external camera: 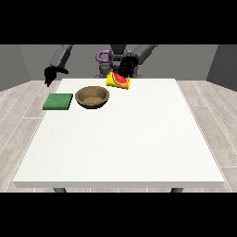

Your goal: Pick the cup and pour the ball into the bowl, then pick the bowl and place it on the pad

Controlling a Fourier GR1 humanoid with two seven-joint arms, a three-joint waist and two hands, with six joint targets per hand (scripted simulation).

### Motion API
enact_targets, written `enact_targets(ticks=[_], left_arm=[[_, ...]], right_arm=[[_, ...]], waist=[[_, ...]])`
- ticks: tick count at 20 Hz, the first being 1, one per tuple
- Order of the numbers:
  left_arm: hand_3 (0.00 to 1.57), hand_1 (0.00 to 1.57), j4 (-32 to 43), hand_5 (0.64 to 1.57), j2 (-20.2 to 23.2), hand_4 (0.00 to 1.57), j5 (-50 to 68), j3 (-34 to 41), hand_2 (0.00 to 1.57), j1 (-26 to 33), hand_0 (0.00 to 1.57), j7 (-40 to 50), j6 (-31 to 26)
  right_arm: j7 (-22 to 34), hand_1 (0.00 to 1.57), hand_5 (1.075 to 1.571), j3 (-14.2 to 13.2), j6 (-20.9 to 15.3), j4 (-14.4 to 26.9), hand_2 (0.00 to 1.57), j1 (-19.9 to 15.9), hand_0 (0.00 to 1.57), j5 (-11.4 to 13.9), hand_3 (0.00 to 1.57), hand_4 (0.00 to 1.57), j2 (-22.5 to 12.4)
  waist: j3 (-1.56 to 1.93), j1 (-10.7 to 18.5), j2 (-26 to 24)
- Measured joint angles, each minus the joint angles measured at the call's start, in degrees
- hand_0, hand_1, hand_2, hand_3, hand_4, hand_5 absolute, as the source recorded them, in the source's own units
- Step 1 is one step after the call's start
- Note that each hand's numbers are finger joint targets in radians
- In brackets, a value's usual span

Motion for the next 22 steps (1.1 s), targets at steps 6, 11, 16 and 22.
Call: enact_targets(ticks=[6,11,16,22], left_arm=[[1.57,0.00,-3.3,1.521,-2.2,0.55,-6.0,-3.8,1.57,-3.9,0.00,2.8,-9.7],[1.57,0.00,-6.2,1.529,-3.0,0.58,-9.5,-5.3,1.57,-5.4,0.00,3.1,-15.6],[1.57,0.00,-8.8,1.545,-3.5,0.66,-13.1,-7.5,1.57,-6.0,0.00,3.9,-19.6],[1.57,1.34,-8.1,1.533,-3.5,1.15,-18.6,-12.3,1.57,-7.1,1.34,1.8,-24.3]], right_arm=[[-1.4,0.00,1.535,-1.5,-0.2,2.8,0.27,1.5,0.00,-0.7,0.34,0.39,-1.4],[-1.9,0.00,1.533,-1.4,-0.2,3.5,0.19,2.5,0.00,-0.6,0.35,0.41,-1.6],[-2.5,0.00,1.529,-1.3,-0.6,3.7,0.14,1.8,0.00,-0.7,0.25,0.41,-1.5],[-2.1,0.00,1.530,-1.2,0.1,3.3,0.00,0.7,0.00,-1.1,0.28,0.42,-2.5]], waist=[[-0.03,2.8,-1.1],[-0.06,3.1,-1.7],[-0.07,2.8,-0.5],[-0.06,2.1,0.6]])
